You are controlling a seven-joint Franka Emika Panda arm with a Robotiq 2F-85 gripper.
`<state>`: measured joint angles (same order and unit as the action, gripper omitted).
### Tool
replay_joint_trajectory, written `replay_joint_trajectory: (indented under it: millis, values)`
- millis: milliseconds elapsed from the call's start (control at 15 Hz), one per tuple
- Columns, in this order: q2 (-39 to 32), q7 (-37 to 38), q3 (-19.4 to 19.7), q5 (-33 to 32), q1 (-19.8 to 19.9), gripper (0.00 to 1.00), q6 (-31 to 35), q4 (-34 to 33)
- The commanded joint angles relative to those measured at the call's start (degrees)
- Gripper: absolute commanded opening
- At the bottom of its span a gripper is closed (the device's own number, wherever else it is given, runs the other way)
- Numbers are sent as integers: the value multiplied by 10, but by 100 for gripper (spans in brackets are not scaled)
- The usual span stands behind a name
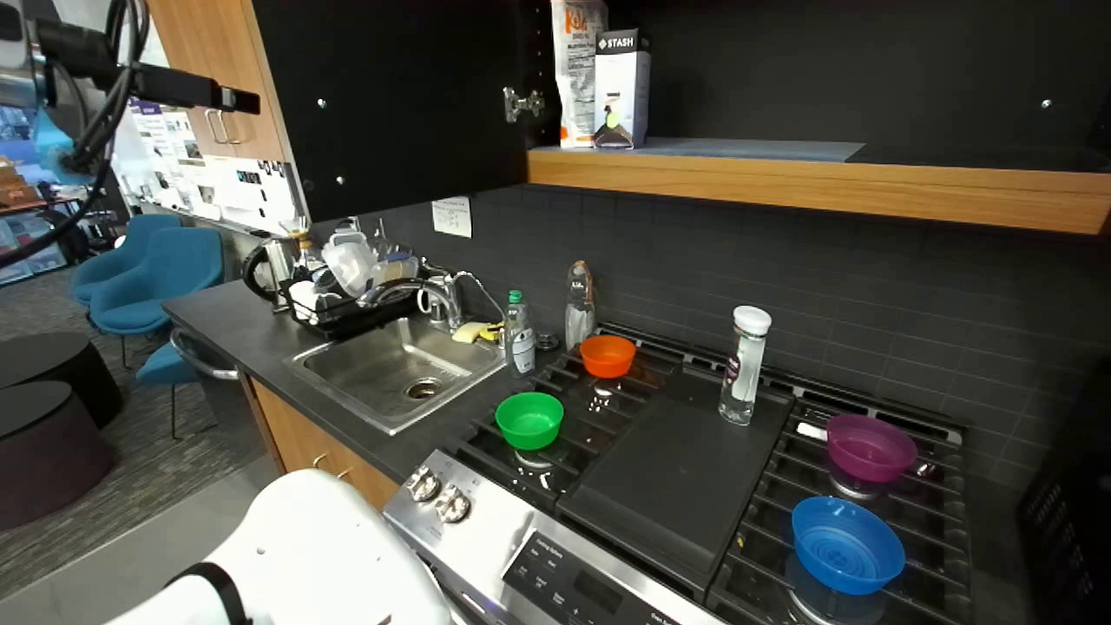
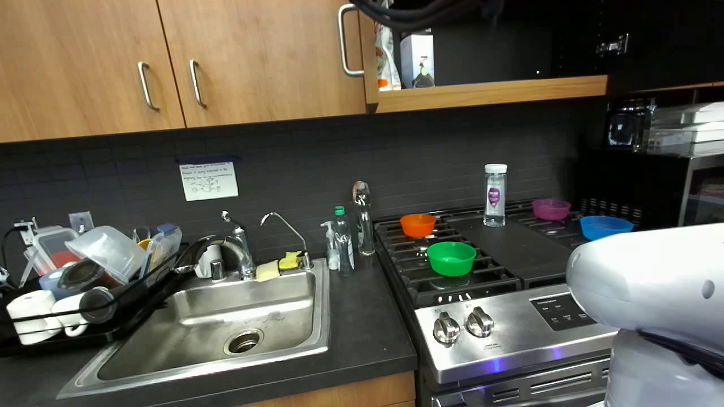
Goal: Close the cupboard's left door completely
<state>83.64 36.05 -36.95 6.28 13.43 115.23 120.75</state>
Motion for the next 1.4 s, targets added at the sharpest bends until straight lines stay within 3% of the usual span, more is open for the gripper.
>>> replay_joint_trajectory:
  millis: [0, 267, 1333]
  values:
    - [-14, 10, 5, -6, 12, 100, -36, -22]
    - [-16, 4, 4, -7, 8, 100, -67, -29]
    - [-12, 7, -3, 0, 4, 100, -52, -23]
